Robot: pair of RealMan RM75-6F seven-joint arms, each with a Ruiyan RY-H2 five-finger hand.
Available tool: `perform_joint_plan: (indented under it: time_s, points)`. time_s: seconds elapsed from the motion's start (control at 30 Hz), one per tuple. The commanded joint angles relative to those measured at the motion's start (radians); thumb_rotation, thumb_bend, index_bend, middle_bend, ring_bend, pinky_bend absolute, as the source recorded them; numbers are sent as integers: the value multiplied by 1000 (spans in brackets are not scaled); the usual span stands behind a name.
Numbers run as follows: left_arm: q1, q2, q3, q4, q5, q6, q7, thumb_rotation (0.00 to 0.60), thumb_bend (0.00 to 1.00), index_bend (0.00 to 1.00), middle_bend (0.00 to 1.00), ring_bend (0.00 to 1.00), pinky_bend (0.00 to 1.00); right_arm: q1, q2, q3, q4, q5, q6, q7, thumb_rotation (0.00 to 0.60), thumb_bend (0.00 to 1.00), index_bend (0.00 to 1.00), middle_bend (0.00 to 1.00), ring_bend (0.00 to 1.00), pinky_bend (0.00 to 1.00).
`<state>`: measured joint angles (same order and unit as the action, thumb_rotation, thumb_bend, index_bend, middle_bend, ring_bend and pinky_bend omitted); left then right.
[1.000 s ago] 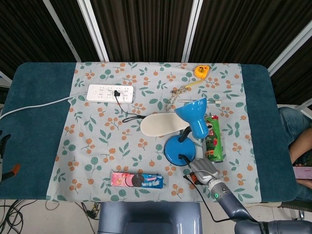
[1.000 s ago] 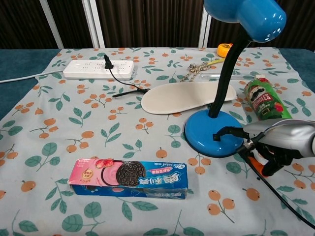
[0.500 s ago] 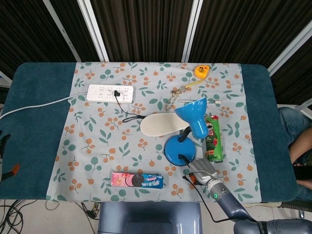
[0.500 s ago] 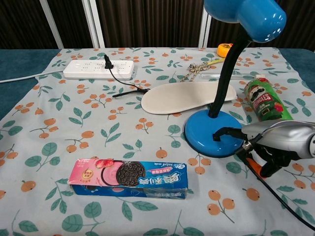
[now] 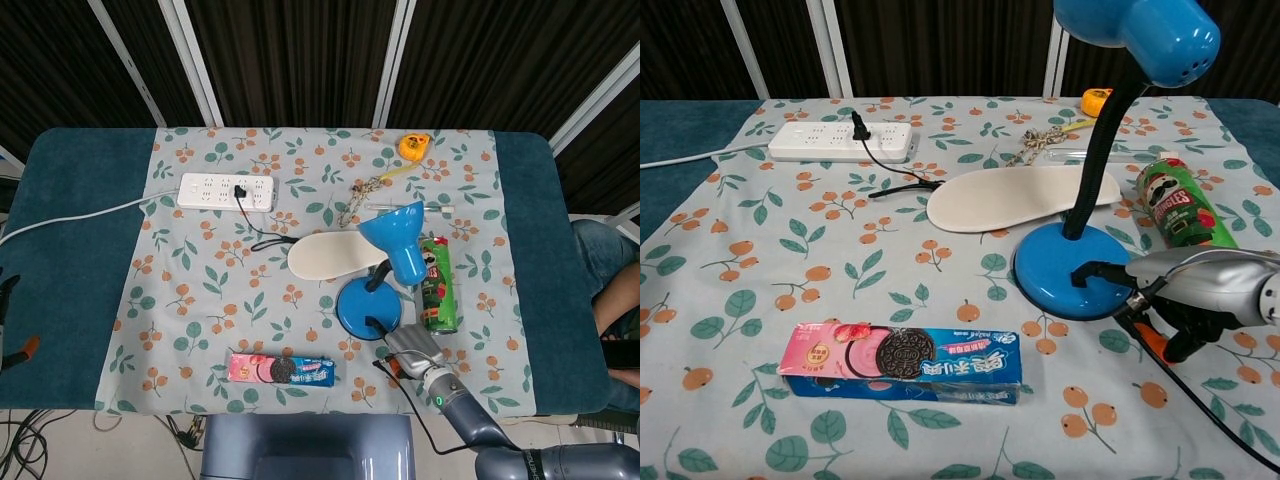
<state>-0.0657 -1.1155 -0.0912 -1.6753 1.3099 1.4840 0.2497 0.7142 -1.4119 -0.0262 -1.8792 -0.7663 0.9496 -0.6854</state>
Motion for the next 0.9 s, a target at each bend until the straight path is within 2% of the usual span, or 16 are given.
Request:
perform_joint_plan:
  time_s: [0.03, 0.2, 0.3, 0.4, 0.47, 0.53, 0.67, 0.83, 0.87, 0.9]
  points:
    - [0, 0, 0, 0, 0, 0, 0, 600, 212, 115, 5, 0, 50, 9, 2, -2, -2, 13, -3, -5, 600, 678, 46, 669, 768, 1000]
    - [0, 1, -1, 0, -1, 0, -2, 600, 212, 115, 5, 0, 50, 5, 16, 18, -21, -7, 38, 17, 600, 677, 45, 664, 761, 1000]
    - [0, 1, 0, 0, 0, -1, -3, 600, 212, 114, 6, 0, 50, -20, 42, 40, -53, -58, 104, 52, 600, 665, 46, 604, 700, 1000]
    - [1, 1, 1, -1, 1, 0, -3, 600, 212, 115, 5, 0, 50, -57, 103, 39, -116, -123, 174, 79, 600, 513, 46, 500, 612, 1000]
    - [1, 1, 2, -1, 3, 2, -2, 600, 212, 114, 5, 0, 50, -84, 166, 21, -174, -156, 216, 82, 600, 402, 45, 433, 541, 1000]
    - [2, 1, 3, -3, 4, 3, 0, 600, 212, 114, 6, 0, 50, -115, 239, -2, -238, -183, 258, 82, 600, 358, 45, 381, 479, 1000]
    - [3, 1, 3, -5, 5, 7, 5, 600, 212, 114, 6, 0, 49, -202, 359, -64, -318, -310, 360, 109, 600, 352, 45, 269, 328, 1000]
    - [6, 1, 2, -6, 4, 12, 7, 600, 213, 115, 6, 0, 50, -321, 408, -133, -259, -513, 496, 178, 600, 327, 45, 124, 146, 1000]
    - [6, 1, 2, -7, 3, 13, 8, 600, 213, 115, 6, 0, 50, -347, 410, -147, -233, -554, 524, 201, 600, 305, 45, 101, 118, 970]
    - [6, 1, 2, -7, 3, 14, 8, 600, 213, 115, 5, 0, 50, -375, 412, -161, -204, -589, 554, 227, 600, 287, 45, 88, 102, 860]
